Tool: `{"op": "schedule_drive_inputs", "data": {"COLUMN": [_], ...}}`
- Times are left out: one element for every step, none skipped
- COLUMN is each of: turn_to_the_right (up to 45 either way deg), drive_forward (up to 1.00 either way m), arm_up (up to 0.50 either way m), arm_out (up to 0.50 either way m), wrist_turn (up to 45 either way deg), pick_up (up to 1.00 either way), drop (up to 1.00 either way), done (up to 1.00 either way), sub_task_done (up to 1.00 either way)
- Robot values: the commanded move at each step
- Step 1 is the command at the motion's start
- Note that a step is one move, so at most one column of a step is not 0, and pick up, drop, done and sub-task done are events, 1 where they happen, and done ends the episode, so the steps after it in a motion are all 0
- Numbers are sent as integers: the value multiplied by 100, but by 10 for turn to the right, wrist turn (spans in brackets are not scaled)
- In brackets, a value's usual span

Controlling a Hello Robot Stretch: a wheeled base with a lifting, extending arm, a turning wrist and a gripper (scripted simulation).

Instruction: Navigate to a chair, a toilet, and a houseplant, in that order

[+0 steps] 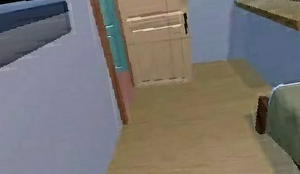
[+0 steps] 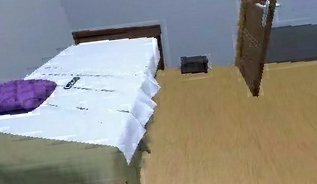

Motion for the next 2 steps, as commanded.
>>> {"op": "schedule_drive_inputs", "data": {"turn_to_the_right": [0,30], "drive_forward": [100,0], "arm_up": [0,0], "arm_out": [0,0], "wrist_turn": [0,0], "pick_up": [0,0], "drop": [0,0], "done": [0,0], "sub_task_done": [0,0]}}
